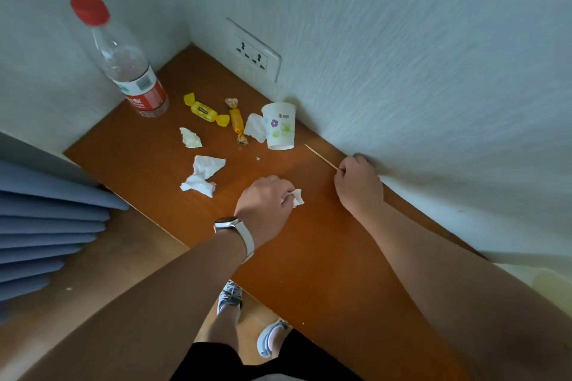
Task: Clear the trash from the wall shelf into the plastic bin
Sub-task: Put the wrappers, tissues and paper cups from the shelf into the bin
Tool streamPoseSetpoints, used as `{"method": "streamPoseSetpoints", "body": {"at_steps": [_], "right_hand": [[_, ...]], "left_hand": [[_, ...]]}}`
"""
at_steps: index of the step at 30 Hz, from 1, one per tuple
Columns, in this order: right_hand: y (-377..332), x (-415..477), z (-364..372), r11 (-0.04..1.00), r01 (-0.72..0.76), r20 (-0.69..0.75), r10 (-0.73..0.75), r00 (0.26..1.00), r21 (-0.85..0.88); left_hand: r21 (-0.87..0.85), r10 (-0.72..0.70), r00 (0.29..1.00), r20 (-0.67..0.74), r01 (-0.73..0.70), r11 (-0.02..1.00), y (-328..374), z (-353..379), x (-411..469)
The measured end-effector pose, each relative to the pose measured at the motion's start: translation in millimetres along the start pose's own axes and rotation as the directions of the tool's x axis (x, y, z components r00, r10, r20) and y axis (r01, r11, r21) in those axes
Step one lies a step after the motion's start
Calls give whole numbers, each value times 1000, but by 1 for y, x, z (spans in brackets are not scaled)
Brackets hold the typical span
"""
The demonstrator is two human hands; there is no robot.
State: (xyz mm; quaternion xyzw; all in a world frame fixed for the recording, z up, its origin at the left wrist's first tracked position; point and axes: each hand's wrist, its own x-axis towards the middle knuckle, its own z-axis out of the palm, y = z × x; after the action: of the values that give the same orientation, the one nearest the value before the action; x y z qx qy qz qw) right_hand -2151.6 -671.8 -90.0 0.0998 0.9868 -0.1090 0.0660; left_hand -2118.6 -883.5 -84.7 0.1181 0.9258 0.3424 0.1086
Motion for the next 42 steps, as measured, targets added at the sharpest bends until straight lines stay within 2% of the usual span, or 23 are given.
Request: {"method": "streamPoseSetpoints", "body": {"at_steps": [4,8,15,23,32,38,42], "right_hand": [[2,5,-8,999,-20,161,26,987,-38],[1,-4,-13,996,-8,221,28,975,-91],[-1,-39,-33,994,-99,121,94,988,40],[23,-113,-104,950,-222,-39,236,971,217],[101,-205,-162,816,-456,-170,536,827,356],[169,-263,-172,740,-523,-246,649,720,424],[204,-287,-170,689,-539,-255,700,667,484]], "left_hand": [[1,8,1000,18,-8,1000,2,-7,0],[21,20,999,33,-21,1000,3,-15,0],[43,67,997,42,-68,997,16,-31,3],[23,323,945,49,-325,946,86,-26,8],[-19,559,805,199,-567,823,191,10,5],[-139,638,708,301,-629,765,268,51,-20],[-147,652,658,376,-653,743,309,80,-34]]}}
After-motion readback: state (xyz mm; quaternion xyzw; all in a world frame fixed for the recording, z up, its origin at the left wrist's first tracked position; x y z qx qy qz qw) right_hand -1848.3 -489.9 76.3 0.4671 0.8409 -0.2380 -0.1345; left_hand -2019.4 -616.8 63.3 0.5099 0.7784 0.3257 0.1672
